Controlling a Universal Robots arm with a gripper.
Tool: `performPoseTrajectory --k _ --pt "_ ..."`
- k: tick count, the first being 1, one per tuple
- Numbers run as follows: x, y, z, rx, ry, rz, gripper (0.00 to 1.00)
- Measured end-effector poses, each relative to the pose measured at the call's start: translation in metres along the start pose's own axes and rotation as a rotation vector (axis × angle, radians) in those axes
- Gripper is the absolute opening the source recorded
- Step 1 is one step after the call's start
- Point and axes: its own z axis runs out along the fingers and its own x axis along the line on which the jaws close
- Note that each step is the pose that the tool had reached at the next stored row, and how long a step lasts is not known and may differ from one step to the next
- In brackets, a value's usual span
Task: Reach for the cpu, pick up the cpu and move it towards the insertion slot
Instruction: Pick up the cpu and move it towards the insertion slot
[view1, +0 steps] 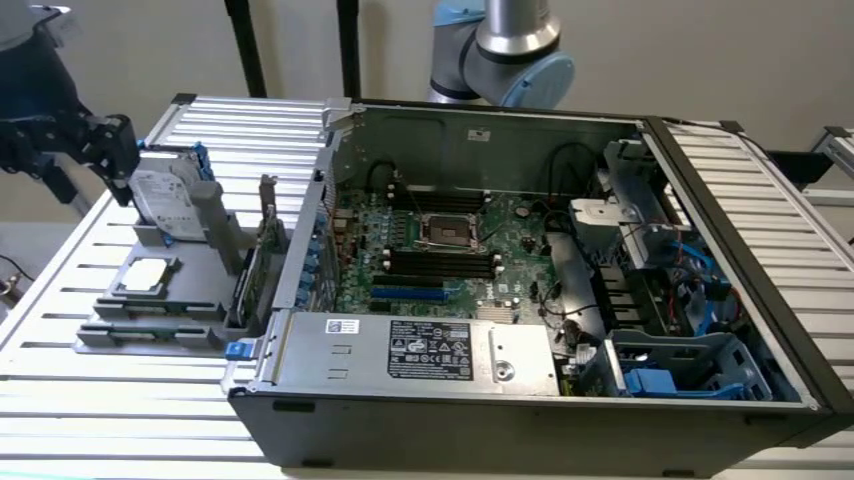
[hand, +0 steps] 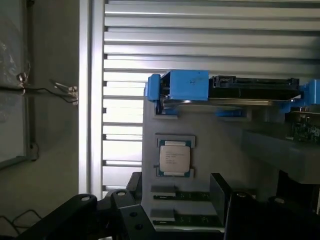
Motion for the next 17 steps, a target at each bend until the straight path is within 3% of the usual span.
performPoseTrajectory --k 17 --pt "-0.004 -0.0067 0.0307 0.0000 0.0000 0.000 0.65"
